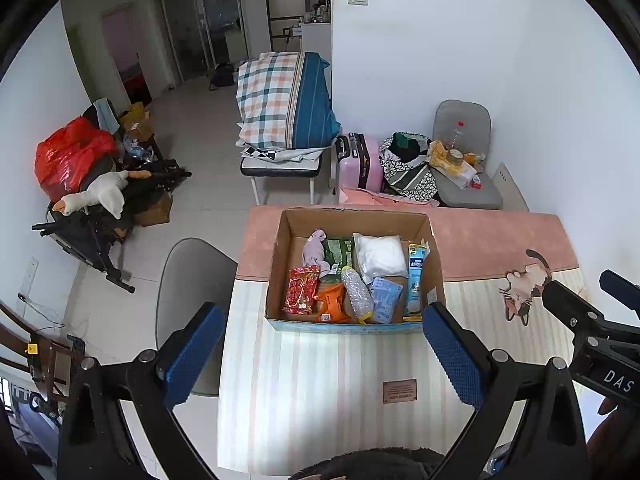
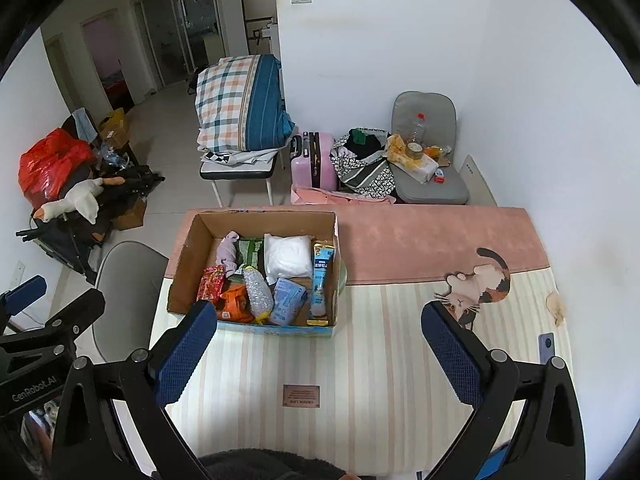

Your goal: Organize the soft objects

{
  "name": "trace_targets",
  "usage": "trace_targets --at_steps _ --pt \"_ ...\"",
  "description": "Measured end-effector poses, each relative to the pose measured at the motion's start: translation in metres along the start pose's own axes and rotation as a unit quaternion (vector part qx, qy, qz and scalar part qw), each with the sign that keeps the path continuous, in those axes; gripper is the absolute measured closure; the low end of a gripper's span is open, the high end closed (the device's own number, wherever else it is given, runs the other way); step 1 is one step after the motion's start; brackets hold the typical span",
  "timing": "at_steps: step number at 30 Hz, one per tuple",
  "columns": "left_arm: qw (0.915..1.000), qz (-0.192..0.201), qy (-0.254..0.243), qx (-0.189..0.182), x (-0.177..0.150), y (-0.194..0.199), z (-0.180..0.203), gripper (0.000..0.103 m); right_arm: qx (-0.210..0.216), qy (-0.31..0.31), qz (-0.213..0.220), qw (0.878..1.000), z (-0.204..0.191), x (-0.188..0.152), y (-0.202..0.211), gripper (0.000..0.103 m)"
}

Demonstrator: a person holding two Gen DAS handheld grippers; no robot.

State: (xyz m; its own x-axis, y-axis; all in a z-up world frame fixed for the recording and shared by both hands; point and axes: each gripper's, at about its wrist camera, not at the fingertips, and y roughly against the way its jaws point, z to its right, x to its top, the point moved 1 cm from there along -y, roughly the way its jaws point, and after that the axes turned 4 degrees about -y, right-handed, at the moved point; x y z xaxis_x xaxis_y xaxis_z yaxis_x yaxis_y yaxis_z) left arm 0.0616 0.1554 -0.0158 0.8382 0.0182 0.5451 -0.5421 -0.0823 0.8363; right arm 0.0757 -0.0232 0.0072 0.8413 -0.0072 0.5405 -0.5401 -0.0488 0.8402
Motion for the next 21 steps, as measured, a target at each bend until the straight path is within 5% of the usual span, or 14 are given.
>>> trace_targets --at_steps 21 --pt "1.0000 0.001 -0.001 -0.002 0.0017 0.0001 0.0000 0.001 -0.005 -0.001 0.000 1.000 0.0061 -0.0007 0.0005 0.000"
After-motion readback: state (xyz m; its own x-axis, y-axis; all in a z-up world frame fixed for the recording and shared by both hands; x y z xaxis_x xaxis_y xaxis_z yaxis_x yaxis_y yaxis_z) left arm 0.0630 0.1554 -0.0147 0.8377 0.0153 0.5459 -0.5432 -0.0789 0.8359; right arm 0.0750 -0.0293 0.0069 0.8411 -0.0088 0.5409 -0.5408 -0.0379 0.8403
